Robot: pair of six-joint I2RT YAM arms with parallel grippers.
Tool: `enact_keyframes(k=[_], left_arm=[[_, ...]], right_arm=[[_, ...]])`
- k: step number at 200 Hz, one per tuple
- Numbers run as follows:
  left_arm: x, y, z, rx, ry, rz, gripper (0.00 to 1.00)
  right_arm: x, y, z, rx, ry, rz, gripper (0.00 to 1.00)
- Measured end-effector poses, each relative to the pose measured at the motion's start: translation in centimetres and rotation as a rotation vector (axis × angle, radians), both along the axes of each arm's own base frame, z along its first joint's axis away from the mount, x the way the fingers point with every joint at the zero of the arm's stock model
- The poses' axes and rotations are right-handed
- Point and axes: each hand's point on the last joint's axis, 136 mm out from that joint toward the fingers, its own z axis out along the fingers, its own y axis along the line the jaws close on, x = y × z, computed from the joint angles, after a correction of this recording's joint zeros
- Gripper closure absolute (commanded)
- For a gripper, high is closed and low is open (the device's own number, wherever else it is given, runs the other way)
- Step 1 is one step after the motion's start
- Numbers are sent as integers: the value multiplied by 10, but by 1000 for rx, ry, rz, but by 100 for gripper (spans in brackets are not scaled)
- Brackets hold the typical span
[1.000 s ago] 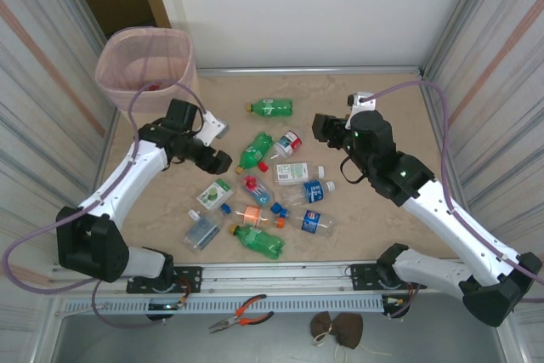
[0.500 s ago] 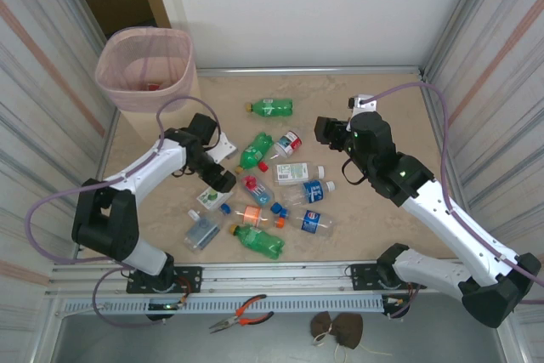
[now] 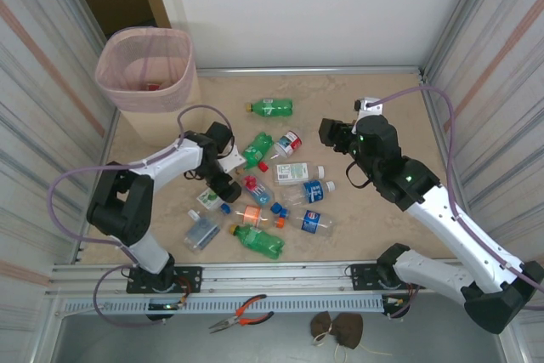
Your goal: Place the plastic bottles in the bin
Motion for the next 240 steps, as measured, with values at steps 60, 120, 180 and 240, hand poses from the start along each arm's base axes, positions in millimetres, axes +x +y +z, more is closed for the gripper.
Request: enact_keyframes(k=[60,120,180,240], left_arm=[[4,3,-8,39,15,2,19],[7,2,-8,37,14,3,29],[8,3,-6,34,16,11,34],[27,19,33,-57,-88,105,34]], right_arm=[[0,-1,-5,-3,12,-4,25],[-3,-4,-6,2,10,-8,25],[-5,-5,-5,5,9,-11,25],[-7,-8,-2,10,-1,-16,25]])
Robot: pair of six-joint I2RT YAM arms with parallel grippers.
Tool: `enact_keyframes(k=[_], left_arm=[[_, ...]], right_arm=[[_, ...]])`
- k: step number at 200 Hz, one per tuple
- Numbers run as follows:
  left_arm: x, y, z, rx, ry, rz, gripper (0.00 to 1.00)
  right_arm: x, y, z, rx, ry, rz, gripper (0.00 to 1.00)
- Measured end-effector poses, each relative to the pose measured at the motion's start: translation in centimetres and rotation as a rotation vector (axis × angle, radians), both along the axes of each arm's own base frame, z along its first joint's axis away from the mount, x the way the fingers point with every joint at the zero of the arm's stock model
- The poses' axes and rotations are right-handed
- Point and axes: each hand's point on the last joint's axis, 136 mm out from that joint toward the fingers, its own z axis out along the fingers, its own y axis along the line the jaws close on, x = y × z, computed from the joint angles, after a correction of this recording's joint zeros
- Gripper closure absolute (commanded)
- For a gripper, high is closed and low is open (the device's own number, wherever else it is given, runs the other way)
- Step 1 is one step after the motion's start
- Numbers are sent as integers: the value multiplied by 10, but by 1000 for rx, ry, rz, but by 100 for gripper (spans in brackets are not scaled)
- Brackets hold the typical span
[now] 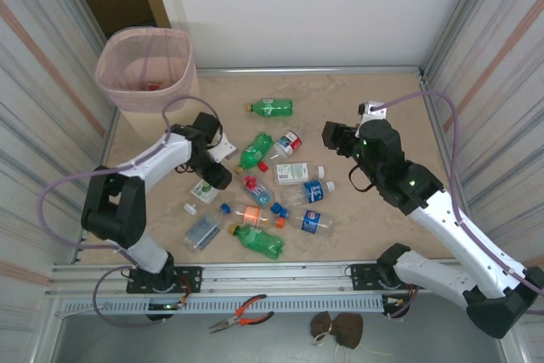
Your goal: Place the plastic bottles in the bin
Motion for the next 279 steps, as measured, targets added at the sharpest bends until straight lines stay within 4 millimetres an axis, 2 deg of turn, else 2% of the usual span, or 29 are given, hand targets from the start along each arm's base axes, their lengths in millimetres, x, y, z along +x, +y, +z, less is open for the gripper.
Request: enact_keyframes(k=[72,151,205,225,245,279], left_arm=[[27,-11,104,-267,-275,96,37],[61,-15,257,-589,-626,192,40],[82,17,352,-657,-867,252,42],[94,33,380,-656,-942,278,42],[109,51,398,-638,-996,319,42],[142,81,411,-588,-1044,393,42]], right_arm=[[-1,-2,2,3,-7,-5,25],[1,-1,-1,-5,1,-7,25],[1,-1,-1,-5,1,-7,25],[1,-1,-1,-5,1,-7,25],[1,-1,0,-3,-1,-7,25],[4,1,8,5,-11,-6,26]])
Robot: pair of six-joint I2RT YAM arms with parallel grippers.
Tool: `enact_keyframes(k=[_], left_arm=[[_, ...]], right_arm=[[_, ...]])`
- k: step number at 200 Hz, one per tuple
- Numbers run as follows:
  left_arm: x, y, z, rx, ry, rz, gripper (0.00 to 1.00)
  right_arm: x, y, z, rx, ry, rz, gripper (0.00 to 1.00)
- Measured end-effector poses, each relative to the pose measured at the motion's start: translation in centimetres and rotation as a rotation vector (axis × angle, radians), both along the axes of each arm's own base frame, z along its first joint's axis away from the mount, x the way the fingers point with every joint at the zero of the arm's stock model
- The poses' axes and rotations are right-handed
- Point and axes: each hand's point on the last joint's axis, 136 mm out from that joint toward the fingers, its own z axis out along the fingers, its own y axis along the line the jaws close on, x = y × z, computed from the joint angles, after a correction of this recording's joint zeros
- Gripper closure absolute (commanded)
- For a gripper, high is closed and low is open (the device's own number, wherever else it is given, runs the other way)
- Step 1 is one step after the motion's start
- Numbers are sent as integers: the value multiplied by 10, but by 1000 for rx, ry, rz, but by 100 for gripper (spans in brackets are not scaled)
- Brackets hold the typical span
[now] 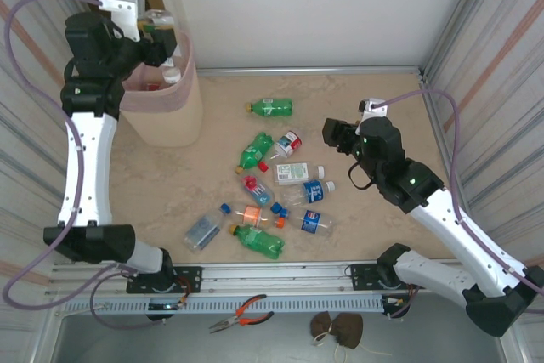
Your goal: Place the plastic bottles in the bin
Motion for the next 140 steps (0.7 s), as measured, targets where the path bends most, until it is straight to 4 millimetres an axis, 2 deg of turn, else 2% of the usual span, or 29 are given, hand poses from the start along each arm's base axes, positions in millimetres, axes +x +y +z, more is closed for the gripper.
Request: enact_keyframes(k=[40,59,105,140], left_arm=[[46,31,2,24,21,88,42],[64,40,-8,50,52,117,43],[92,53,-67,96,206,150,44],[99,62,-107,116,298,167,45]], right_arm=[[3,3,-2,-5,9,4,26],[5,5,-5,-11,19,6,26],[6,6,-7,-13,22,7,26],[6,7,-6,-11,19,8,26]])
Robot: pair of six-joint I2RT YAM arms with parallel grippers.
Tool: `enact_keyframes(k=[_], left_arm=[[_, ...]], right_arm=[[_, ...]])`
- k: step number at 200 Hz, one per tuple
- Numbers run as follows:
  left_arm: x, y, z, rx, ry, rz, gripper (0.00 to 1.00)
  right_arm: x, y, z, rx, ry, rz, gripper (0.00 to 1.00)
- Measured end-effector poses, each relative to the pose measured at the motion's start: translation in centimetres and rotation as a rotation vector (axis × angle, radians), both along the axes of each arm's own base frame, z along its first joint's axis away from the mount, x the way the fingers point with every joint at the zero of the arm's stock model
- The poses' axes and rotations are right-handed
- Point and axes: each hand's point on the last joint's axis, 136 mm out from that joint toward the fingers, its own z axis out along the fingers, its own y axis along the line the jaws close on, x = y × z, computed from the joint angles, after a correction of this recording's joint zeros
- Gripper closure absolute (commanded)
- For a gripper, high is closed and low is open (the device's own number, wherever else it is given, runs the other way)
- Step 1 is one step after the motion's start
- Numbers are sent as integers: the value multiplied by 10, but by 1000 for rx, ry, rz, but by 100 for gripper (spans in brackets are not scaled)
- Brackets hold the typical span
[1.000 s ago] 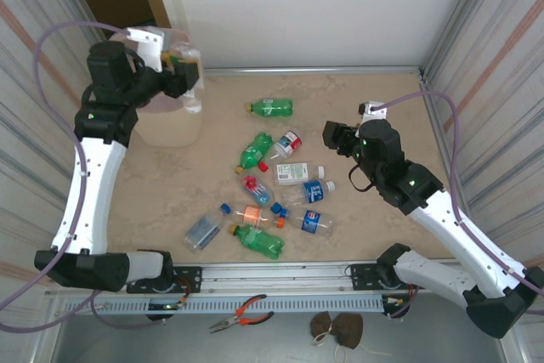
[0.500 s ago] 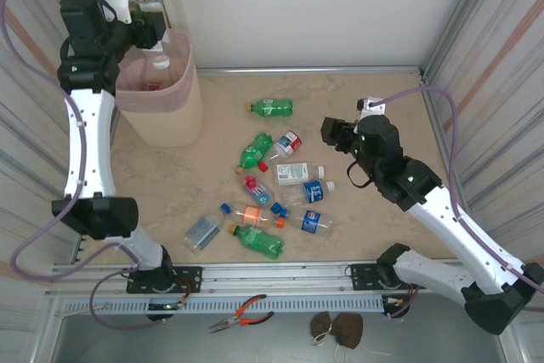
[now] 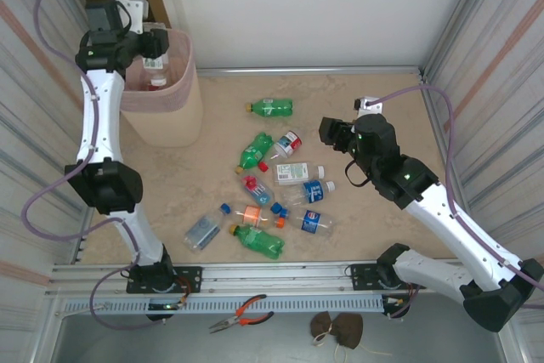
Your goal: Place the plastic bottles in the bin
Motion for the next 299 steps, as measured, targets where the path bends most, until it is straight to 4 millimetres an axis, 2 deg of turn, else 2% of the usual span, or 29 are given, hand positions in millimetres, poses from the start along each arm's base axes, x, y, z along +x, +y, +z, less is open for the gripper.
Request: enact_keyframes(k=[36,98,132,161,195,241,267,299], left_arm=[[1,3,-42,19,100,5,45],[-3,4,-132,13,317,1,43],[1,4,-164,7,386,-1,39],[5,5,-183,3,422,-2,36],[5,4,-184,-1,424,-7,28],[1,1,-182,-14,442,-20,24],[1,-2,-161,-20,405,-32,22],[-4,-7,-120,-27,324,-50,22]], right_arm=[[0,0,0,0,0,0,26],[0,1,1,4,-5,0,25],[0,0,1,4,-5,0,25],[0,0,1,4,-5,0,25],[0,0,1,3,-4,0,25],[0,0,1,1,-2,0,25],[0,0,0,1,-1,0,26],[0,0,0,0,1,1,26]])
